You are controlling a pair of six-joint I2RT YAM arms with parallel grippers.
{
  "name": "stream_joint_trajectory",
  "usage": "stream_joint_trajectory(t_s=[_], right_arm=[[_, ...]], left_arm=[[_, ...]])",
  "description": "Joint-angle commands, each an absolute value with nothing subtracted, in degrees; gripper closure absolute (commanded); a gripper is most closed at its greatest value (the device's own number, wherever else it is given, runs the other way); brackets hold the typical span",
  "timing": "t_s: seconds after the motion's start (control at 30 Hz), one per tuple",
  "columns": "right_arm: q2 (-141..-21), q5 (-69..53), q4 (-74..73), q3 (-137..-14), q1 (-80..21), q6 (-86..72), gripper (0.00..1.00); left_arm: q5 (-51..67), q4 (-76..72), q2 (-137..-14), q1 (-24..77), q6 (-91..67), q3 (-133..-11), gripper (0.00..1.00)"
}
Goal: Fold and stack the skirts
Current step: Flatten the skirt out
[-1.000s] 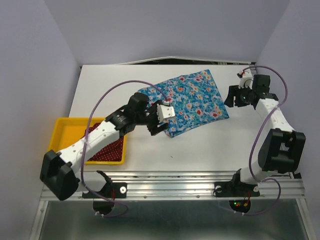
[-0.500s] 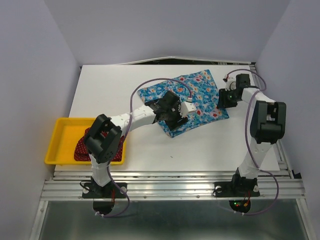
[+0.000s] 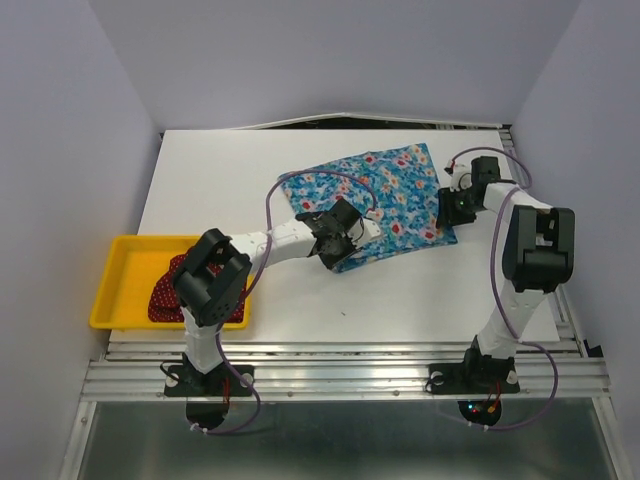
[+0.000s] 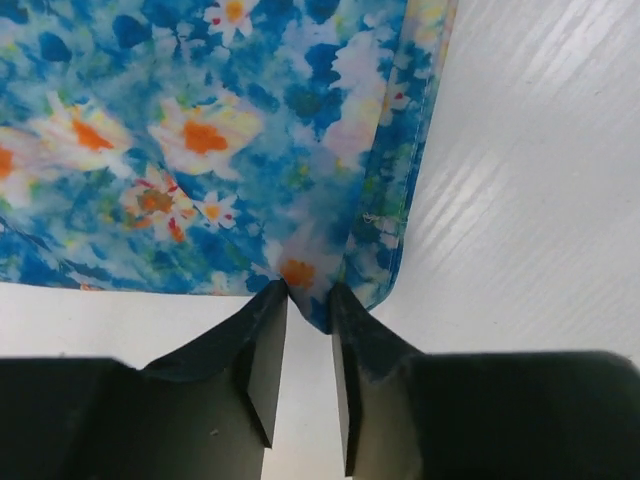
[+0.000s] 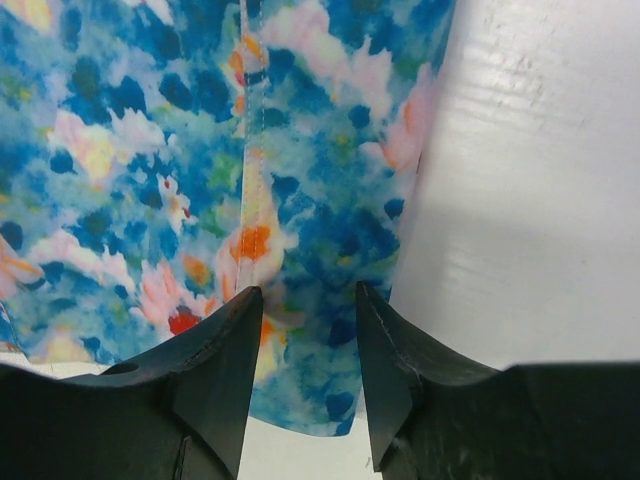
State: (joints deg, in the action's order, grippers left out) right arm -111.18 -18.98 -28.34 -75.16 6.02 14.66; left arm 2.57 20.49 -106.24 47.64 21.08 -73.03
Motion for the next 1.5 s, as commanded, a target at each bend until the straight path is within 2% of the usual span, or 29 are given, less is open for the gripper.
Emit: stream_joint_trajectory(t_s=[0.0,0.03,0.1,0.27,0.4,0.47,0.53,0.57,0.67,0.7,0.87,1.0,1.1,1.3,1.37,1.4,1.47], right_arm=[[-109.4,-18.1,-33.9,-70.9,6.2,16.3,0.52],[-108.6,-18.3,-34.3,-70.4,6.2,16.4,0.52],[-107.5,-18.4,-35.5,-68.7,6.2,17.2,0.53],[-104.1,-18.4,-37.4,-64.9,6.2,18.3,0.56],[-101.8,-16.8,-38.6,-63.0,6.2,19.1,0.57],[-101.2,-16.2,-39.7,-62.8,6.2,19.6,0.57],[-100.3,-17.0,-41.2,-63.3,6.2,20.4,0.57],[-99.9,-18.2,-43.0,-63.9,6.2,21.3,0.56],[-98.2,-21.4,-46.0,-65.8,6.2,22.6,0.49],[-97.7,-22.1,-47.1,-67.5,6.2,22.8,0.46],[-98.0,-24.1,-46.9,-73.4,6.2,20.3,0.44],[-102.3,-27.0,-45.3,-77.6,6.2,19.1,0.44],[-105.8,-27.5,-42.3,-79.6,4.9,19.2,0.44],[-113.8,-27.2,-40.3,-86.2,2.8,20.0,0.46],[-115.6,-24.9,-39.2,-86.1,2.2,20.4,0.49],[-115.9,-24.0,-38.2,-85.0,1.5,20.8,0.55],[-116.3,-21.8,-37.1,-83.1,1.5,20.7,0.75]], left_arm=[[-5.4,21.9,-105.3,48.0,18.9,-71.7,0.74],[-6.8,22.1,-104.8,48.1,18.9,-71.3,0.87],[-11.9,22.1,-102.0,48.2,19.2,-69.7,1.0],[-19.5,22.9,-95.7,52.2,22.8,-63.7,1.0],[-19.7,24.9,-96.8,59.1,25.0,-56.5,1.0],[-15.7,26.3,-97.0,62.0,25.6,-55.3,0.98],[-12.4,26.9,-95.5,62.7,24.9,-55.4,0.68],[-9.4,27.1,-92.8,62.7,24.5,-55.4,0.46],[-5.1,26.8,-85.1,61.8,23.6,-56.2,0.31],[-3.9,26.9,-83.3,61.1,23.1,-57.5,0.3],[8.3,28.5,-78.8,54.2,22.5,-62.7,0.3],[11.2,27.3,-80.2,45.9,23.5,-65.6,0.3],[9.8,28.9,-86.8,40.1,22.0,-68.3,0.38],[10.9,28.4,-98.1,35.0,17.1,-70.1,0.48],[10.5,27.8,-101.7,33.1,16.4,-71.0,0.5],[10.1,27.5,-103.0,32.7,16.4,-72.1,0.51],[9.1,26.6,-105.8,31.9,16.5,-73.7,0.53]])
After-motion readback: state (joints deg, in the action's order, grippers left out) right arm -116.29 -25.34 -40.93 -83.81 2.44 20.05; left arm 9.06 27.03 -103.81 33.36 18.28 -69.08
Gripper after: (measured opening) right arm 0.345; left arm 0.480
